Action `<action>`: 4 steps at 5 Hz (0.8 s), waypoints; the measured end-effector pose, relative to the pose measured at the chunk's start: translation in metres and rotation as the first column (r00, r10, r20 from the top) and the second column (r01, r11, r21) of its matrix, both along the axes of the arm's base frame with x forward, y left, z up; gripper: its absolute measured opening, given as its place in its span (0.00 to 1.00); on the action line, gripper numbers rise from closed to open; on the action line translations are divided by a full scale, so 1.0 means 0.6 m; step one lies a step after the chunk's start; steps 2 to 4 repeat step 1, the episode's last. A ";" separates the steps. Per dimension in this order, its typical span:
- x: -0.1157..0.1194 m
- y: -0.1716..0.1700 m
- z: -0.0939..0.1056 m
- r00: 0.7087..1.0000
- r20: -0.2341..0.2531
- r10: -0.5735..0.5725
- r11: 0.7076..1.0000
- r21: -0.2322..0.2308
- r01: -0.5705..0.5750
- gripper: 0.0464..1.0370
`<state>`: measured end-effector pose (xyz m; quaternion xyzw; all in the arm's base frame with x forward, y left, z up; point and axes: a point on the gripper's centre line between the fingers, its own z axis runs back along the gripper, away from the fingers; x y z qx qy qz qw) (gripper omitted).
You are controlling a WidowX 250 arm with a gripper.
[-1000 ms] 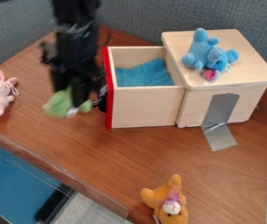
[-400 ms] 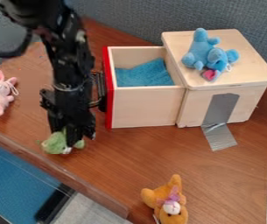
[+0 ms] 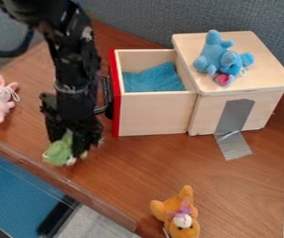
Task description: Removes a green object from the drawer
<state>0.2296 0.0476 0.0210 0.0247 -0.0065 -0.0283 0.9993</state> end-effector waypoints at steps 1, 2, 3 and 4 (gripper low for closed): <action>-0.001 -0.003 0.054 0.998 0.069 0.011 1.000 -0.002 -0.011 0.95; -0.001 -0.003 0.054 0.998 0.069 0.011 1.000 -0.002 -0.011 0.95; -0.001 -0.003 0.054 0.998 0.069 0.011 1.000 -0.002 -0.011 0.95; -0.001 -0.003 0.054 0.998 0.069 0.011 1.000 -0.002 -0.011 0.95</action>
